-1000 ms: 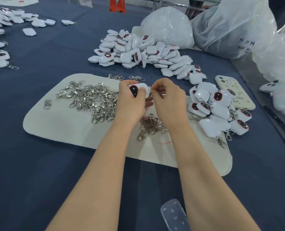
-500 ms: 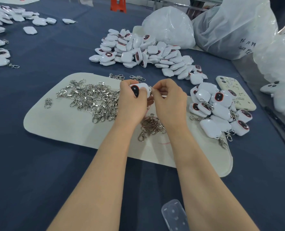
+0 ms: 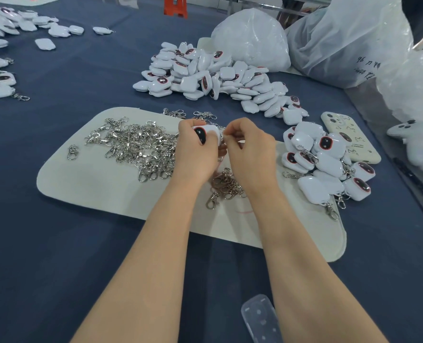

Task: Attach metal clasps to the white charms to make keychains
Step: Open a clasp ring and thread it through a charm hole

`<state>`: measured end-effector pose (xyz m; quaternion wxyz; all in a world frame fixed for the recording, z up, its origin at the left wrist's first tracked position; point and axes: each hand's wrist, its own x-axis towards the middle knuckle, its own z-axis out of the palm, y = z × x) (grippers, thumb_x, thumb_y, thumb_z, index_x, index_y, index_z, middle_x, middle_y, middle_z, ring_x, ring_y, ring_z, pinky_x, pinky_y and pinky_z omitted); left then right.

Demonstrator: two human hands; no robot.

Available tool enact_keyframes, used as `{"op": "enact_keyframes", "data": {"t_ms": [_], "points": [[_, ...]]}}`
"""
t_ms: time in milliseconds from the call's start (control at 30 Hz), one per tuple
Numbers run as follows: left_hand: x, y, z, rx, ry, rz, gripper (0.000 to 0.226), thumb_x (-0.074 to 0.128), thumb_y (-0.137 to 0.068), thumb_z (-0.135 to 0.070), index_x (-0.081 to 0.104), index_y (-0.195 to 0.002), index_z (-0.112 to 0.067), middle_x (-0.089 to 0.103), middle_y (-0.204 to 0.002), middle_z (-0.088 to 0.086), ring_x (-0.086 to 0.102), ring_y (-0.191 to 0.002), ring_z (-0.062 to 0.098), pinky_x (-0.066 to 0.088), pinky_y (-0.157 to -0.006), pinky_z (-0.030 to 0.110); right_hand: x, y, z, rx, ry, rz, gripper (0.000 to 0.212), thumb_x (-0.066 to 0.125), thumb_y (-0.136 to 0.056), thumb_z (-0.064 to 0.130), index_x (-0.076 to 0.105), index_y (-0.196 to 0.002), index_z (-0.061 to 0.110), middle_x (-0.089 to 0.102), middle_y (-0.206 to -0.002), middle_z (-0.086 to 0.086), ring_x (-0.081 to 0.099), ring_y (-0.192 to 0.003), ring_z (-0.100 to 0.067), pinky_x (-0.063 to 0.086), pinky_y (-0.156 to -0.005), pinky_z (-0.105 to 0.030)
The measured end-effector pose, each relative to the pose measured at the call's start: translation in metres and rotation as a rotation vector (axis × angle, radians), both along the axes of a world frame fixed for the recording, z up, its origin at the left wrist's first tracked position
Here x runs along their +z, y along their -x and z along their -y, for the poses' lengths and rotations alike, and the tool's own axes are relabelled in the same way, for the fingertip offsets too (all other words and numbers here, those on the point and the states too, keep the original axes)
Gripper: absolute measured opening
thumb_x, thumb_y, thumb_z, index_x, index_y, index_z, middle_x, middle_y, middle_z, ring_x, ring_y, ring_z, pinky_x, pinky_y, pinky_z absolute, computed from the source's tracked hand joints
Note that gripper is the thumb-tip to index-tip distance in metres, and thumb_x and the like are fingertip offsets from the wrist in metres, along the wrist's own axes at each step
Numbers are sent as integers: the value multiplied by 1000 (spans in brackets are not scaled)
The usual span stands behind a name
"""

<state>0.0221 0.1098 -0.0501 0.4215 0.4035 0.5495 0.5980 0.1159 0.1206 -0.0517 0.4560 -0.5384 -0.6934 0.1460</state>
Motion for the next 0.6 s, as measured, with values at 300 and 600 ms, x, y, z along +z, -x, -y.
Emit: {"op": "enact_keyframes", "data": {"t_ms": [300, 600], "points": [[0, 1, 1, -9, 35, -77, 19, 47, -92, -6, 41, -106, -17, 55, -87, -4, 66, -58, 3, 58, -70, 30, -1, 0, 0, 1, -7, -15, 16, 55, -84, 0, 61, -82, 15, 58, -71, 12, 56, -74, -7, 39, -65, -8], [2, -1, 3, 9, 19, 36, 20, 46, -91, -1, 43, -98, -20, 54, -88, -2, 67, -56, 8, 59, -64, 29, -2, -2, -1, 8, 55, -163, 14, 57, -88, 4, 55, -87, 18, 56, -76, 17, 54, -72, 9, 40, -67, -3]]}}
